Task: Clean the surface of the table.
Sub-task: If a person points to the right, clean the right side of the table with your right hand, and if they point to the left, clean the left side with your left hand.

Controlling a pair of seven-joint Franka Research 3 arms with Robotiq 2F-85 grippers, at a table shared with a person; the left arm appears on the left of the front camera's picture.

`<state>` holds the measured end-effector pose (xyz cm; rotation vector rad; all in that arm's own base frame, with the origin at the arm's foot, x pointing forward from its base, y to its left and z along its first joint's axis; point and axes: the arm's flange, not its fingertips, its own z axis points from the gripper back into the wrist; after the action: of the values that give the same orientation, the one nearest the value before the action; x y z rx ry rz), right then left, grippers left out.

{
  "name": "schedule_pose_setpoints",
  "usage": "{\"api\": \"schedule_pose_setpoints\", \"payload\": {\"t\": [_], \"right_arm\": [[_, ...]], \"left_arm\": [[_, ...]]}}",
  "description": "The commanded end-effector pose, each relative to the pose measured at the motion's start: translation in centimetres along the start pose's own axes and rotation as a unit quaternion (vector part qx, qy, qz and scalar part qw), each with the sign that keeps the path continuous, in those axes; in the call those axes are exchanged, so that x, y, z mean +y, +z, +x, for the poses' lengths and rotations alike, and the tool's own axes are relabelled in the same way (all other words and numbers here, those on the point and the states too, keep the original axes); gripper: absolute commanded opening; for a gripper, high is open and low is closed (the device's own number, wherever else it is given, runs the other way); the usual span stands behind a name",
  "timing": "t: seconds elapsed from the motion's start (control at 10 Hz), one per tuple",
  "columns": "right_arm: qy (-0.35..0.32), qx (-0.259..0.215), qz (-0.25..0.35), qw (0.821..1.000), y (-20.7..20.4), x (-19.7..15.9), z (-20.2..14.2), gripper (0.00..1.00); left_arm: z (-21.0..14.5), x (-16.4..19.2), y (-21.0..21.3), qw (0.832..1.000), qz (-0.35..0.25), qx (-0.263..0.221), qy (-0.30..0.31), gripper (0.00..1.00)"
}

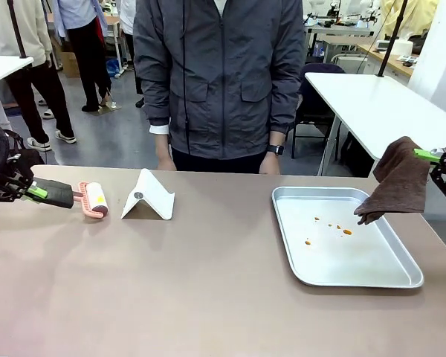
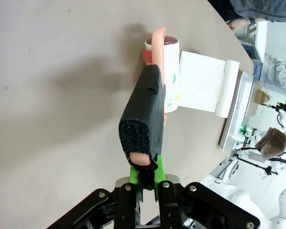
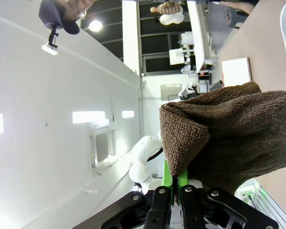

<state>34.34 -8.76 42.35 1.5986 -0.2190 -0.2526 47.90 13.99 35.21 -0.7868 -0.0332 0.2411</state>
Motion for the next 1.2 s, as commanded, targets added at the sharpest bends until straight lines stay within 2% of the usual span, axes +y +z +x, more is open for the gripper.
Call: {"api": "schedule_pose_setpoints", "payload": {"t": [0.0,0.3,0.6,0.8,1.0,1.1], "right_arm": [[0.003,-0.002,0.0,1.0,0.0,0.3,-0.1,0.0],[0.003,-0.002,0.0,1.0,0.0,0.3,-0.1,0.0],[0.003,-0.002,0.0,1.0,0.0,0.3,-0.1,0.0],[0.003,-0.002,0.0,1.0,0.0,0.3,-0.1,0.0],[0.003,-0.002,0.0,1.0,0.0,0.3,-0.1,0.0],[0.003,-0.002,0.0,1.0,0.0,0.3,-0.1,0.0]], "left_arm": [[-0.6,-0.4,0.1,1.0,-0.001,0.013,-0.01,0.14],[-1.9,-1.8,4.2,0.998,-0.044,-0.015,-0.039,0.14],[-4.7,-3.3,10.4,0.991,-0.103,-0.017,-0.079,0.14],[-7.1,-2.5,13.4,0.986,-0.145,0.019,-0.083,0.14],[-10.8,-0.9,16.1,0.969,-0.214,0.058,-0.108,0.14],[-12.4,-0.4,16.6,0.964,-0.23,0.058,-0.123,0.14]]}}
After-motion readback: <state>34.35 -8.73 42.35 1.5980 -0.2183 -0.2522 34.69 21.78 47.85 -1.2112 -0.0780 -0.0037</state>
